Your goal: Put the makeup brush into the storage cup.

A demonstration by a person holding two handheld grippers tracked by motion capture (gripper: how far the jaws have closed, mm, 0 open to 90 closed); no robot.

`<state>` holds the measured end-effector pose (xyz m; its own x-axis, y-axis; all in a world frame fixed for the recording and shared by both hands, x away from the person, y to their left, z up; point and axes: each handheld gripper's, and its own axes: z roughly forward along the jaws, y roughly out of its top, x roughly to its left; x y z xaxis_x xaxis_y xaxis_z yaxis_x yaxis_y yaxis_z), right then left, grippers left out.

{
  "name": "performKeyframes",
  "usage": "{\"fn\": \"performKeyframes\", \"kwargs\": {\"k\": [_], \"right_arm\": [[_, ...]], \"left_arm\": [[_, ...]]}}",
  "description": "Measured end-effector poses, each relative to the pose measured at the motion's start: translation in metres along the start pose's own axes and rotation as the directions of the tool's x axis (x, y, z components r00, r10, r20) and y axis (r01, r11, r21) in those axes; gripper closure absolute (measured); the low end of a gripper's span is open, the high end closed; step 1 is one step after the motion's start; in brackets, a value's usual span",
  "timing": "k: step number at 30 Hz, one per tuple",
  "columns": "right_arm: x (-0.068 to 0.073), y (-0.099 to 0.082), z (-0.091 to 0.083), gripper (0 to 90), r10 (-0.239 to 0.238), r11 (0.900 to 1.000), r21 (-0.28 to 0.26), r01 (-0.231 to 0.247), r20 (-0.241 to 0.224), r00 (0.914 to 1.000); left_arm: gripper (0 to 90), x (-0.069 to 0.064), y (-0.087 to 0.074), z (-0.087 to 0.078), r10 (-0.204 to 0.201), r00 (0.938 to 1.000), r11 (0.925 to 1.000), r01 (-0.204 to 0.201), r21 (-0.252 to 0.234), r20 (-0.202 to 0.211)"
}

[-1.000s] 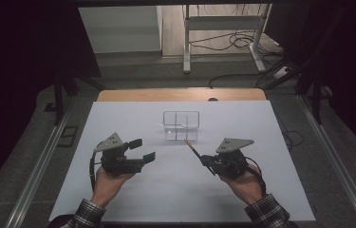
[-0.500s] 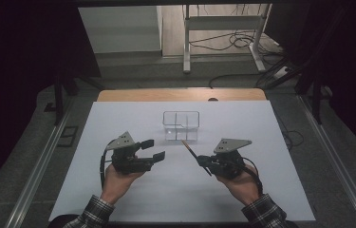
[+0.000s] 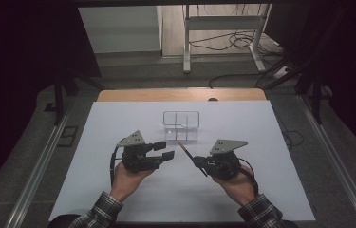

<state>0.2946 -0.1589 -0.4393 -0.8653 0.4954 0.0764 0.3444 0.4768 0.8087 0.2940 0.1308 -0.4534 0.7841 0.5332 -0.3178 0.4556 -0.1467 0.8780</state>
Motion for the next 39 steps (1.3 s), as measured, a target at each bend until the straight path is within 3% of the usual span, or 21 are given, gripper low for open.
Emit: {"fn": "performKeyframes", "kwargs": {"k": [8,19,28,32,35,36,37,39], "right_arm": [[0.003,0.001,0.004,83.6,-0.011,0.9999,-0.004,0.011,-0.001,0.9999],[0.01,0.003,0.011,83.5,-0.026,0.9996,-0.014,0.026,-0.012,0.9996],[0.013,0.004,0.014,83.6,-0.034,0.9992,-0.021,0.034,-0.024,0.9991],[0.014,0.005,0.015,83.5,-0.037,0.9991,-0.021,0.036,-0.026,0.999],[0.014,0.005,0.016,83.5,-0.038,0.9991,-0.02,0.037,-0.029,0.9989],[0.014,0.005,0.017,83.5,-0.036,0.9992,-0.018,0.036,-0.03,0.9989],[0.015,0.005,0.018,88.7,-0.039,0.9992,-0.012,0.038,-0.033,0.9987],[0.015,0.005,0.02,88.7,-0.038,0.9993,-0.005,0.038,-0.04,0.9985]], "left_arm": [[48.6,-0.001,-0.001,0.008,-0.026,0.9987,0.9996,0.026,0.009,0.044],[55.0,0.001,-0.002,0.015,-0.075,0.9904,0.9972,0.075,0.006,0.117],[64.9,0.002,-0.003,0.019,-0.095,0.9844,0.9954,0.094,0.017,0.148],[69.7,0.003,-0.004,0.021,-0.115,0.9779,0.9934,0.113,0.021,0.175],[79.6,0.004,-0.005,0.02,-0.12,0.9753,0.9928,0.118,0.021,0.186],[79.6,0.004,-0.005,0.02,-0.133,0.9708,0.991,0.132,0.018,0.2],[82.2,0.004,-0.005,0.02,-0.131,0.9727,0.9914,0.13,0.02,0.191],[83.1,0.003,-0.004,0.019,-0.123,0.9745,0.9924,0.121,0.025,0.187]]}}
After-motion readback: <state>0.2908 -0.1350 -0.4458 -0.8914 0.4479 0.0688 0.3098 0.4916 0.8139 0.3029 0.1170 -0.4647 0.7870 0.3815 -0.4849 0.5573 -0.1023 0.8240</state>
